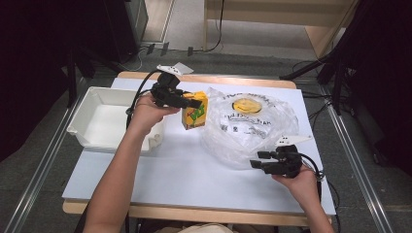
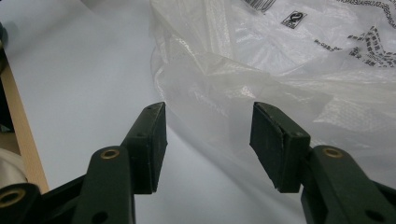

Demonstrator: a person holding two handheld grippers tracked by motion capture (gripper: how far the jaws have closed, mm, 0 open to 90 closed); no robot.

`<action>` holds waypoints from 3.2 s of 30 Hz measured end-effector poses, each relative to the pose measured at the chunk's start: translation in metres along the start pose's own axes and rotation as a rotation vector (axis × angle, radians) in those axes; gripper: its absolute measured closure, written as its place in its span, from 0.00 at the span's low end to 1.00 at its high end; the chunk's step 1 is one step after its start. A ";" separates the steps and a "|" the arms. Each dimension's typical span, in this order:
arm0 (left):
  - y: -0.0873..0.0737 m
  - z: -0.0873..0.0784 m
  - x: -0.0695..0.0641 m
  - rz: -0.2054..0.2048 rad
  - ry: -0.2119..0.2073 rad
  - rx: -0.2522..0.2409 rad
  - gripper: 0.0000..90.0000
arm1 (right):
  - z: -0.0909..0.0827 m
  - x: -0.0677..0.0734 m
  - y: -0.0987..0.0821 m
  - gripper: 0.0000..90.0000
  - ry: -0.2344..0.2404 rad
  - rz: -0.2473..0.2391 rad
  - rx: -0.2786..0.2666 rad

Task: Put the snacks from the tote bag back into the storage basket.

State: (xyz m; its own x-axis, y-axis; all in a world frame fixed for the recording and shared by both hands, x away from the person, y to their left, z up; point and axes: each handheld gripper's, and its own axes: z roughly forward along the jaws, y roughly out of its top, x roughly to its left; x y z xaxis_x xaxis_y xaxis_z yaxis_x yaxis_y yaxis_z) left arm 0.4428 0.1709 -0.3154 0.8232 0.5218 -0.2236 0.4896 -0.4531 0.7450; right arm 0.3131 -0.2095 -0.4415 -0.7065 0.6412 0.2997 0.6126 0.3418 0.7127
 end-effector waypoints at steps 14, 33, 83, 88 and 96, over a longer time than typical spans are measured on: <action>-0.003 -0.023 0.011 -0.019 0.054 -0.024 0.58 | 0.000 -0.001 -0.001 0.50 -0.010 0.003 0.008; -0.008 -0.050 0.038 -0.056 0.071 -0.062 0.59 | -0.001 -0.001 -0.002 0.50 -0.004 0.000 0.002; -0.058 -0.089 0.099 -0.157 0.226 -0.091 0.59 | 0.002 0.002 -0.001 0.50 0.000 -0.014 0.011; -0.064 -0.086 0.105 -0.182 0.237 -0.098 0.59 | 0.001 0.002 -0.001 0.50 0.000 -0.012 0.009; -0.073 -0.073 0.108 -0.181 0.260 -0.090 0.59 | 0.001 0.002 -0.001 0.50 -0.001 -0.012 0.011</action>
State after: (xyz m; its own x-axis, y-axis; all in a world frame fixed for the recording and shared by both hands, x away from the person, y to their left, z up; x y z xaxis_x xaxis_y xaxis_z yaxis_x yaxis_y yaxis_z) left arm 0.4751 0.3127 -0.3477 0.6188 0.7601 -0.1984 0.5841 -0.2762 0.7633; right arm 0.3114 -0.2076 -0.4425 -0.7134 0.6375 0.2910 0.6082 0.3570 0.7090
